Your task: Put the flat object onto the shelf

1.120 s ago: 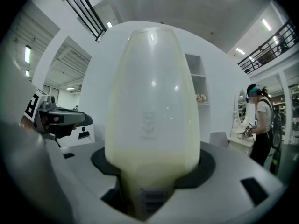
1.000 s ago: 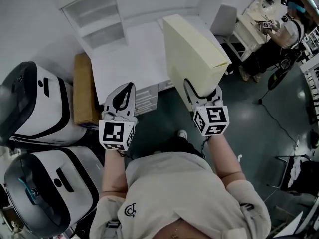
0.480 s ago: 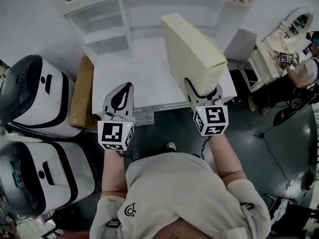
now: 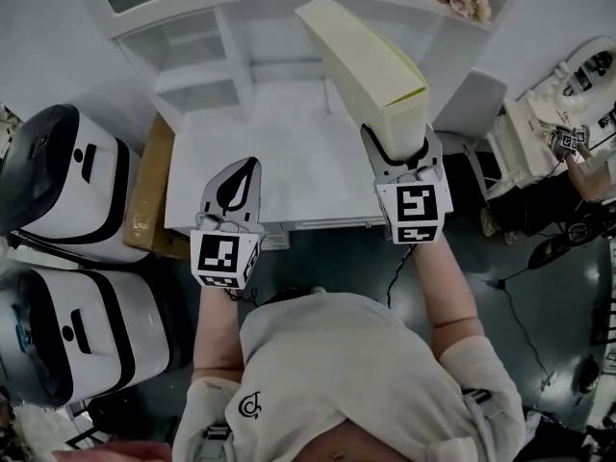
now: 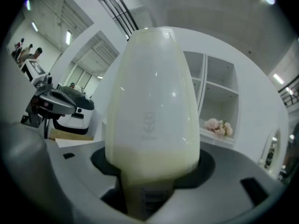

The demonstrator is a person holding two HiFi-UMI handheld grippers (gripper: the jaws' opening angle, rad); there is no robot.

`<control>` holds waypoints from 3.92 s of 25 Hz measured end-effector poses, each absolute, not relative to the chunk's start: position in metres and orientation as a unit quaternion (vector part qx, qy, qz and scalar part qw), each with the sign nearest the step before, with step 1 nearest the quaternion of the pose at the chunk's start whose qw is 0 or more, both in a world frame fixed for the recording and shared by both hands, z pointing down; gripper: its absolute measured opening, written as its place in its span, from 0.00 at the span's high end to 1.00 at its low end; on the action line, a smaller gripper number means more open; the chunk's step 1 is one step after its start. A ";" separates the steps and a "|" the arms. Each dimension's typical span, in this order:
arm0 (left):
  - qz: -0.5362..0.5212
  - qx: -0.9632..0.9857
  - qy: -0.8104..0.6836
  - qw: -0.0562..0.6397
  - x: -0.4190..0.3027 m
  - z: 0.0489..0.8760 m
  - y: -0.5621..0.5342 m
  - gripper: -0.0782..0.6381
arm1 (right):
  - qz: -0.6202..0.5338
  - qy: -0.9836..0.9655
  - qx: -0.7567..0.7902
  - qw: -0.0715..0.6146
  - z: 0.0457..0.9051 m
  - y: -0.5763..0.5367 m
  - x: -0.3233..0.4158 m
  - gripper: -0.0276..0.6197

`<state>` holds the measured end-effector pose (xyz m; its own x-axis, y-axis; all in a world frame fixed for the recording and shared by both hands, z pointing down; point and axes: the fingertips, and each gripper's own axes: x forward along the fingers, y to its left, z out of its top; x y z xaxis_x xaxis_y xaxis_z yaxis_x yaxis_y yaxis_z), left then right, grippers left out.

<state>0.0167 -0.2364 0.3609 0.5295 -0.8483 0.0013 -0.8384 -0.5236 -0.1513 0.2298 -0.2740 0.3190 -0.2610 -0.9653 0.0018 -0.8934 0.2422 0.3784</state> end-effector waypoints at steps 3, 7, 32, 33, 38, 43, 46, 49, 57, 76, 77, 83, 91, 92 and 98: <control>-0.038 -0.876 0.476 0.074 0.018 0.353 -0.248 0.87 | -0.204 -0.762 0.593 0.161 0.300 -0.290 0.221 0.52; -0.041 -0.879 0.469 0.082 0.013 0.346 -0.262 0.87 | -0.247 -0.736 0.592 0.217 0.288 -0.310 0.213 0.52; -0.041 -0.860 0.504 0.064 -0.044 0.355 -0.296 0.87 | -0.499 -0.493 0.509 0.500 0.194 -0.427 0.152 0.52; -0.042 -0.859 0.506 0.063 -0.047 0.357 -0.296 0.87 | -0.500 -0.494 0.508 0.497 0.193 -0.427 0.146 0.52; -0.040 -0.851 0.520 0.057 -0.061 0.360 -0.300 0.87 | -0.505 -0.485 0.498 0.512 0.199 -0.454 0.133 0.52; -0.040 -0.844 0.532 0.051 -0.070 0.363 -0.303 0.87 | -0.495 -0.494 0.492 0.519 0.212 -0.478 0.133 0.51; -0.043 -0.841 0.538 0.045 -0.075 0.368 -0.307 0.87 | -0.494 -0.501 0.489 0.516 0.218 -0.493 0.131 0.50; -0.048 -0.839 0.540 0.040 -0.076 0.372 -0.309 0.87 | -0.492 -0.511 0.482 0.515 0.226 -0.507 0.129 0.49; -0.059 -0.840 0.537 0.045 -0.066 0.372 -0.317 0.87 | -0.495 -0.523 0.464 0.516 0.241 -0.545 0.122 0.46; -0.070 -0.837 0.542 0.002 -0.075 0.401 -0.343 0.87 | -0.459 -0.541 0.450 0.542 0.254 -0.627 0.110 0.32; -0.071 -0.837 0.543 0.000 -0.076 0.403 -0.343 0.87 | -0.461 -0.538 0.452 0.543 0.254 -0.630 0.110 0.32; -0.078 -0.833 0.547 -0.016 -0.085 0.412 -0.347 0.87 | -0.465 -0.531 0.447 0.550 0.258 -0.649 0.110 0.27; -0.074 -0.833 0.547 -0.024 -0.093 0.411 -0.352 0.87 | -0.477 -0.521 0.449 0.548 0.257 -0.663 0.110 0.19; -0.073 -0.835 0.545 -0.022 -0.093 0.410 -0.353 0.87 | -0.478 -0.520 0.449 0.547 0.257 -0.664 0.111 0.18; -0.058 -0.841 0.537 -0.006 -0.091 0.398 -0.355 0.87 | -0.492 -0.515 0.465 0.525 0.245 -0.650 0.111 0.16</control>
